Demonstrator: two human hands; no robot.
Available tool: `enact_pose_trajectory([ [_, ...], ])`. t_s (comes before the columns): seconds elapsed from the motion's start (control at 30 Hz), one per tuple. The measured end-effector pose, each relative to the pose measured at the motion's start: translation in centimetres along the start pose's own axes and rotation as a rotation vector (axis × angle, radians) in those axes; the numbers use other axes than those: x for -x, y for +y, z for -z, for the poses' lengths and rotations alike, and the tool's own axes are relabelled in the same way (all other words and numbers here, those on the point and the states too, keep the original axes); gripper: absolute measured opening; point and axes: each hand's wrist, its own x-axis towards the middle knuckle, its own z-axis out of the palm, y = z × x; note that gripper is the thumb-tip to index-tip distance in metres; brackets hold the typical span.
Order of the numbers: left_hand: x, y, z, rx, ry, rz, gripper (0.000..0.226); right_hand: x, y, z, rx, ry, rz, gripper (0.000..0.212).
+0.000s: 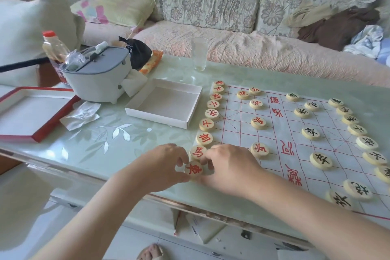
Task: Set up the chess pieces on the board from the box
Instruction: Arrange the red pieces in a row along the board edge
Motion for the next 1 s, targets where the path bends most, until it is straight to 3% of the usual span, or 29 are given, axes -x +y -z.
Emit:
enact_pose_trajectory([
  [0.1,-0.2,-0.4,0.4,0.051,-0.004,0.05,0.044,-0.3,0.4,1.1,-0.029,0.005,-0.041,0.045],
  [0.2,-1.0,-0.1,0.4,0.067,0.077,0.073,0.036,-1.0,1.5,2.3,-0.078,0.06,-0.046,0.025],
  [0.4,-2.6,0.9,0.1,0.034,0.095,0.121,0.029,-3.7,2.0,2.3,0.113,-0.156,0.14,0.055],
  [0.6,-3.3,0.4,1.3,0.047,0.07,0.139,0.029,-5.3,1.4,1.9,0.189,-0.176,0.188,0.046],
  [0.77,-3.6,0.2,1.2,0.065,0.037,0.094,0.028,-4.7,2.1,2.0,0.151,-0.157,0.171,0.054],
  [1.0,-4.0,0.2,0.7,0.06,0.015,0.034,0.035,-4.1,2.7,1.3,0.08,-0.04,0.179,0.024],
])
